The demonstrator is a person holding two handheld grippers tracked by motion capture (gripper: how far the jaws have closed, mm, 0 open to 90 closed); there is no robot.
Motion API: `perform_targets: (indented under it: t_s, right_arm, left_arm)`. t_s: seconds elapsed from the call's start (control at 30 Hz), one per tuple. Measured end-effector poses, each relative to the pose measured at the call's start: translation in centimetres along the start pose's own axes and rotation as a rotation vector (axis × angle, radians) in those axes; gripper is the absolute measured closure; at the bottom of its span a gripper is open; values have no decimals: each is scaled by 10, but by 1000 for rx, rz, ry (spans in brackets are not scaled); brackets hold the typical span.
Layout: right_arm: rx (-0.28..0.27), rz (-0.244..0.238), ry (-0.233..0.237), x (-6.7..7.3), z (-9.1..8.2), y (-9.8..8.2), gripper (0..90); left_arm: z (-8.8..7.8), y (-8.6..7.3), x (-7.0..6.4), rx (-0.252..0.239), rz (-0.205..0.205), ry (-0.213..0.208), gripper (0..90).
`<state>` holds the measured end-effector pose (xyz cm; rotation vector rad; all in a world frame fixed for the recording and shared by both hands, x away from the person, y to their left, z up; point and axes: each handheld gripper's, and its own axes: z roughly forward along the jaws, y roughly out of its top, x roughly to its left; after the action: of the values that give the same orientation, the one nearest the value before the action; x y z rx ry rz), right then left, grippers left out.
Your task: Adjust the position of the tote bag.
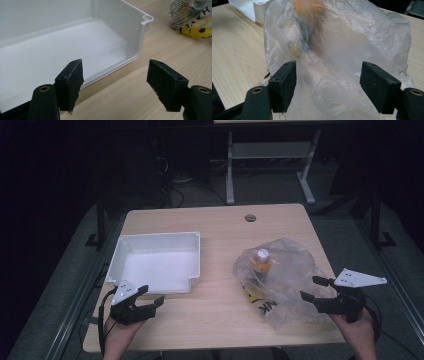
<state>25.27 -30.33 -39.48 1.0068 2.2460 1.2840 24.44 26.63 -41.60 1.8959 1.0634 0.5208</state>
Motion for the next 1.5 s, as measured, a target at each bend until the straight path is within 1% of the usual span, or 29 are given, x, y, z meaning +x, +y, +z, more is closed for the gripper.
perform_targets:
  t_s: [0.07,0.13,0.17,0.2,0.27,0.3,0.47,0.5,0.67,0.7,0.73,0.77,0.8,0.93,1.0,1.1,1.13,1.2,1.23,1.27,1.33,1.4,1.43,1.5]
  right_arm:
    - [-1,1,0,-1,0,-1,288]
    - [-1,8,0,-1,-1,-1,287]
    - [-2,3,0,-2,-1,-1,287]
    - [-5,4,1,-2,-2,-1,287]
    - [-11,5,0,-2,-2,-1,287]
    - [-10,5,-1,-2,-2,-1,287]
    - [-6,10,1,-2,-2,0,284]
    - [-11,15,4,-2,-3,0,284]
    - [-1,12,2,0,-1,2,278]
    - [-1,6,2,0,-1,2,276]
    - [1,7,2,0,-1,2,274]
    - [2,8,1,0,-1,2,274]
    - [6,16,2,0,-1,2,274]
    - [1,1,-3,-1,-2,2,273]
    - [-1,9,-3,-1,-3,2,274]
    - [-3,11,-4,-1,-5,1,274]
    - [-3,11,-4,-1,-5,1,274]
    - [-4,13,-7,-2,-6,0,273]
    - [-4,13,-7,-2,-6,0,273]
    - [-7,15,-7,-3,-6,0,273]
    - [-5,16,-5,-3,-6,0,276]
    - [-4,16,-7,-3,-6,1,276]
    - [-5,19,-7,-3,-6,1,276]
    - [-6,18,-7,-4,-7,1,275]
  left_arm:
    - [1,0,-1,-5,-6,-6,286]
    - [1,1,-2,1,-24,-20,285]
    - [1,1,-1,8,-21,-27,285]
    - [1,2,-2,4,-25,-34,285]
    - [1,3,-3,12,-18,-41,282]
    - [1,3,-3,13,-22,-47,281]
    - [3,8,-7,5,-23,-78,279]
    - [4,10,-9,8,-17,-85,278]
    - [10,18,-18,34,39,-106,276]
    - [11,19,-19,36,45,-110,276]
    - [12,20,-21,40,40,-114,276]
    - [12,22,-22,41,46,-122,276]
    - [12,23,-23,40,40,-128,276]
    - [12,29,-27,46,54,-152,275]
    - [13,32,-29,48,59,-161,275]
    - [14,39,-30,46,75,-165,265]
    - [14,39,-30,46,75,-165,264]
    - [16,46,-33,47,91,-170,263]
    - [16,46,-33,47,91,-170,263]
    - [18,52,-35,48,103,-175,262]
    - [20,58,-38,48,118,-183,261]
    - [22,64,-41,48,124,-191,259]
    - [22,64,-41,48,124,-191,258]
    - [26,70,-45,50,136,-203,258]
